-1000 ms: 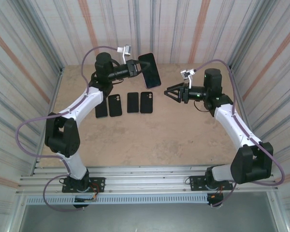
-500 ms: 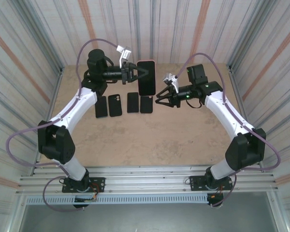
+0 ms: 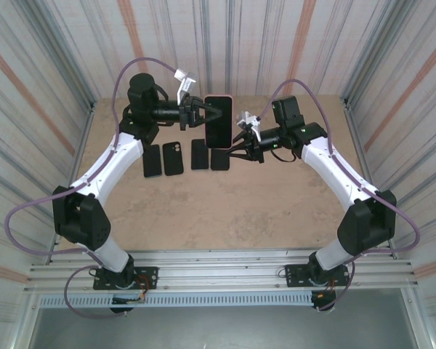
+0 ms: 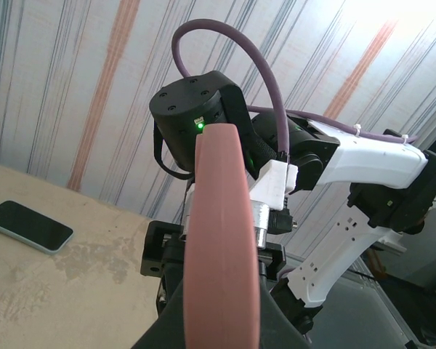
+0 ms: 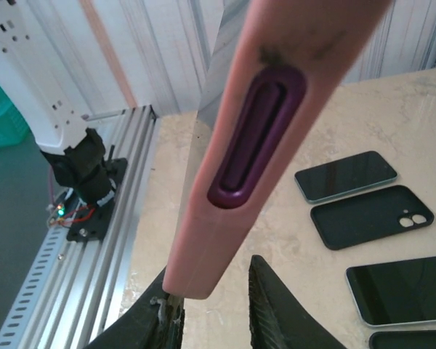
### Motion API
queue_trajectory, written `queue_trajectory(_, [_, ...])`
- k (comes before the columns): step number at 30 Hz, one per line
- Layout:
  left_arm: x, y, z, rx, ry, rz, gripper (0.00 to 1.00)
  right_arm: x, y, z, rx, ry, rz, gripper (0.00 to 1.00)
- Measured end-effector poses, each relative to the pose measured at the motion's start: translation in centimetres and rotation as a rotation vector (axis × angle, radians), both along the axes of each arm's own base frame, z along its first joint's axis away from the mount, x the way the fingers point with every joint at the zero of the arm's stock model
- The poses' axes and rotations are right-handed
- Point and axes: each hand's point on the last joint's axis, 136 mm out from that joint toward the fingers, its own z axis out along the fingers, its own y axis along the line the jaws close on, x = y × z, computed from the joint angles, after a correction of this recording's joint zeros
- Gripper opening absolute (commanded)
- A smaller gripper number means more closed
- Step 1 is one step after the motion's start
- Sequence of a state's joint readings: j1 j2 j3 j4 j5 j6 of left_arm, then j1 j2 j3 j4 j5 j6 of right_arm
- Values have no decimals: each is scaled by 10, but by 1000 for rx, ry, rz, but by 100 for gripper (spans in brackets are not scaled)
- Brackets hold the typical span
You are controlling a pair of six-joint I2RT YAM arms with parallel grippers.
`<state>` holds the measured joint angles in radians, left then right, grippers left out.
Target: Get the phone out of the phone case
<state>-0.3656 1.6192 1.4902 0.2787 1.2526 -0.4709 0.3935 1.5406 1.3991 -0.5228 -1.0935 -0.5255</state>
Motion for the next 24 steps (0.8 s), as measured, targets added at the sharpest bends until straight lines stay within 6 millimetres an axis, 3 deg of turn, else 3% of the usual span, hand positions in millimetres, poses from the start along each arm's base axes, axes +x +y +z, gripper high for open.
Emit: queue_trajectory(24, [-1, 2, -5, 9, 25, -7, 0, -9, 5, 9, 20, -8, 25, 20])
